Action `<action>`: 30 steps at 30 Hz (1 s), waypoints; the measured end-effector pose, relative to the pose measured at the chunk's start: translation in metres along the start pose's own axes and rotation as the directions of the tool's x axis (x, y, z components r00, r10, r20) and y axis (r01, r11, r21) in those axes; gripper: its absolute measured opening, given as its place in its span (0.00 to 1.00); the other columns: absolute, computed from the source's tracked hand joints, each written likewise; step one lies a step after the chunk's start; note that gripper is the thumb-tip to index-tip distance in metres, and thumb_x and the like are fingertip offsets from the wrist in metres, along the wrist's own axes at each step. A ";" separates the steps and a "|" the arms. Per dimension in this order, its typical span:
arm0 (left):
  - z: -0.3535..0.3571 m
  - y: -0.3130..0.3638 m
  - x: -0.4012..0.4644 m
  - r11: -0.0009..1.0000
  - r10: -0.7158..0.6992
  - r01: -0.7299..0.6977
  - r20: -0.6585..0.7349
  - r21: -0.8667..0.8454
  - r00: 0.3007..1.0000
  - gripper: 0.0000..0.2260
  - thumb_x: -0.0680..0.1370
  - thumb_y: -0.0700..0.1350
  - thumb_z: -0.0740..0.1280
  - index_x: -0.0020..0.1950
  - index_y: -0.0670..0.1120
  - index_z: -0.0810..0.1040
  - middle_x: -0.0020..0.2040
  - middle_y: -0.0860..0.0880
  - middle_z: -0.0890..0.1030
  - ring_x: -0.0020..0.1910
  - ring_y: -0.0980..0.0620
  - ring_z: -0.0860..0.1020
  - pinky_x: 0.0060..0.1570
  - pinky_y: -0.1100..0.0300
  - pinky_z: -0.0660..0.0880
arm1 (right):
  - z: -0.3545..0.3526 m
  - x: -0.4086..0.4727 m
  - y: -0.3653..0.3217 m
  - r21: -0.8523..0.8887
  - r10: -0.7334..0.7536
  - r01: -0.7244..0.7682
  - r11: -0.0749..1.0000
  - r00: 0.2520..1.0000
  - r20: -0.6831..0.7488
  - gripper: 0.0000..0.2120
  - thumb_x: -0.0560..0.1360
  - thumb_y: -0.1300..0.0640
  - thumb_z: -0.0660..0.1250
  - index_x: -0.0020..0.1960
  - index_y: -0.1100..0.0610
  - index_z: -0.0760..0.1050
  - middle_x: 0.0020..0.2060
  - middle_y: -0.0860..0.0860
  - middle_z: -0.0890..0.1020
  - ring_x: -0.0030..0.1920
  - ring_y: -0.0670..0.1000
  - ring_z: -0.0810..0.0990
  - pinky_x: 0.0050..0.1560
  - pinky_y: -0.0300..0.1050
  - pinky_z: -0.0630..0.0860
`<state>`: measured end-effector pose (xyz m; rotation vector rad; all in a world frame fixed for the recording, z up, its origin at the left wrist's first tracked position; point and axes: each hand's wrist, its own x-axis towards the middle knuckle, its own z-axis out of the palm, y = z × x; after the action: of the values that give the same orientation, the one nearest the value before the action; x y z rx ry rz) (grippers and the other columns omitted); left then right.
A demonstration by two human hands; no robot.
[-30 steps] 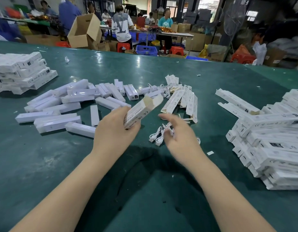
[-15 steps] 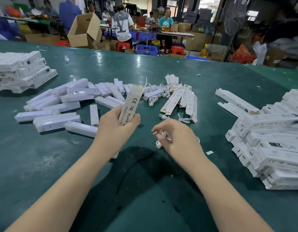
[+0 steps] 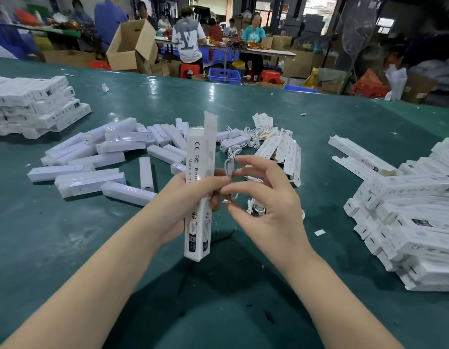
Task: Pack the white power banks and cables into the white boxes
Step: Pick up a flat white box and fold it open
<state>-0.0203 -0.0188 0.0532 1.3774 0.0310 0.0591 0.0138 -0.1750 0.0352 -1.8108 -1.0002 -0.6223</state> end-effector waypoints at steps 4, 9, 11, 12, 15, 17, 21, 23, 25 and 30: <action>-0.002 -0.002 0.001 0.982 0.062 -0.051 -0.057 0.182 0.996 0.03 0.76 0.35 0.68 0.48 0.41 0.80 0.36 0.44 0.78 0.36 0.49 0.75 0.42 0.56 0.73 | -0.002 0.002 0.002 -0.046 0.105 -0.098 0.994 0.976 0.192 0.26 0.67 0.65 0.76 0.63 0.52 0.76 0.69 0.50 0.70 0.67 0.46 0.71 0.64 0.48 0.74; -0.005 -0.003 0.001 0.961 0.020 -0.003 -0.061 0.275 0.998 0.10 0.68 0.42 0.71 0.46 0.38 0.80 0.38 0.42 0.80 0.38 0.47 0.76 0.44 0.55 0.73 | -0.002 0.001 0.003 -0.076 0.096 -0.081 0.994 0.971 0.221 0.23 0.67 0.65 0.76 0.62 0.57 0.79 0.57 0.50 0.77 0.57 0.45 0.75 0.58 0.44 0.75; -0.007 -0.003 0.002 0.963 -0.013 0.030 -0.068 0.266 0.998 0.10 0.66 0.45 0.70 0.45 0.42 0.81 0.37 0.43 0.78 0.38 0.48 0.75 0.44 0.55 0.72 | -0.002 0.000 0.002 -0.074 0.094 -0.082 0.994 0.978 0.187 0.22 0.67 0.66 0.75 0.60 0.57 0.80 0.54 0.50 0.78 0.55 0.45 0.76 0.57 0.44 0.75; -0.007 -0.002 0.002 0.965 -0.034 0.050 -0.068 0.258 0.997 0.08 0.66 0.45 0.70 0.43 0.44 0.82 0.36 0.43 0.77 0.37 0.48 0.75 0.43 0.55 0.71 | -0.002 0.001 0.003 -0.073 0.090 -0.078 0.994 0.981 0.171 0.22 0.67 0.67 0.75 0.60 0.58 0.81 0.53 0.51 0.78 0.55 0.45 0.76 0.57 0.45 0.76; -0.007 -0.002 0.002 0.979 -0.101 0.108 -0.052 0.172 0.994 0.03 0.69 0.41 0.71 0.42 0.44 0.80 0.33 0.46 0.76 0.34 0.49 0.74 0.39 0.58 0.72 | -0.002 0.001 0.001 -0.060 0.103 -0.093 0.994 0.975 0.196 0.23 0.67 0.66 0.76 0.61 0.57 0.80 0.54 0.50 0.78 0.56 0.44 0.75 0.59 0.42 0.74; -0.006 -0.002 0.002 0.986 -0.129 0.132 -0.031 0.101 0.991 0.03 0.74 0.37 0.69 0.42 0.44 0.79 0.34 0.45 0.77 0.31 0.51 0.74 0.33 0.62 0.73 | -0.002 0.001 0.000 -0.072 0.112 -0.097 0.993 0.963 0.246 0.26 0.66 0.63 0.78 0.63 0.57 0.78 0.57 0.50 0.76 0.59 0.44 0.74 0.62 0.40 0.73; -0.006 -0.002 0.002 0.986 -0.120 0.123 -0.038 0.113 0.992 0.04 0.75 0.36 0.68 0.42 0.42 0.80 0.37 0.43 0.76 0.29 0.54 0.73 0.31 0.65 0.73 | -0.003 0.001 0.001 -0.118 0.038 -0.015 0.993 0.981 0.192 0.22 0.67 0.68 0.75 0.60 0.60 0.80 0.55 0.52 0.78 0.56 0.46 0.75 0.57 0.43 0.75; -0.008 -0.001 0.003 0.988 -0.129 0.131 -0.037 0.078 0.991 0.03 0.74 0.36 0.69 0.42 0.42 0.80 0.37 0.43 0.77 0.30 0.54 0.73 0.31 0.66 0.73 | -0.004 0.000 0.002 -0.140 -0.010 0.034 0.990 0.986 0.168 0.20 0.67 0.68 0.75 0.59 0.60 0.81 0.54 0.53 0.79 0.54 0.46 0.76 0.56 0.41 0.75; -0.009 -0.002 0.003 0.989 -0.144 0.144 -0.028 0.025 0.989 0.02 0.70 0.38 0.71 0.41 0.43 0.83 0.38 0.43 0.76 0.32 0.52 0.73 0.31 0.65 0.73 | -0.006 0.000 0.002 -0.149 -0.046 0.067 0.987 0.990 0.135 0.17 0.68 0.67 0.76 0.57 0.60 0.83 0.51 0.54 0.81 0.51 0.48 0.78 0.53 0.43 0.76; -0.008 -0.001 0.003 0.990 -0.142 0.142 -0.010 -0.021 0.990 0.07 0.68 0.44 0.74 0.43 0.43 0.82 0.33 0.49 0.76 0.29 0.55 0.72 0.33 0.65 0.73 | -0.008 0.003 0.000 -0.065 -0.081 0.080 0.995 0.997 -0.003 0.10 0.70 0.67 0.76 0.50 0.59 0.85 0.39 0.53 0.83 0.40 0.50 0.81 0.42 0.42 0.78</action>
<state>-0.0183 -0.0107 0.0510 1.3511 0.1380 -0.0516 0.0155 -0.1813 0.0410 -1.8312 -1.0643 -0.7163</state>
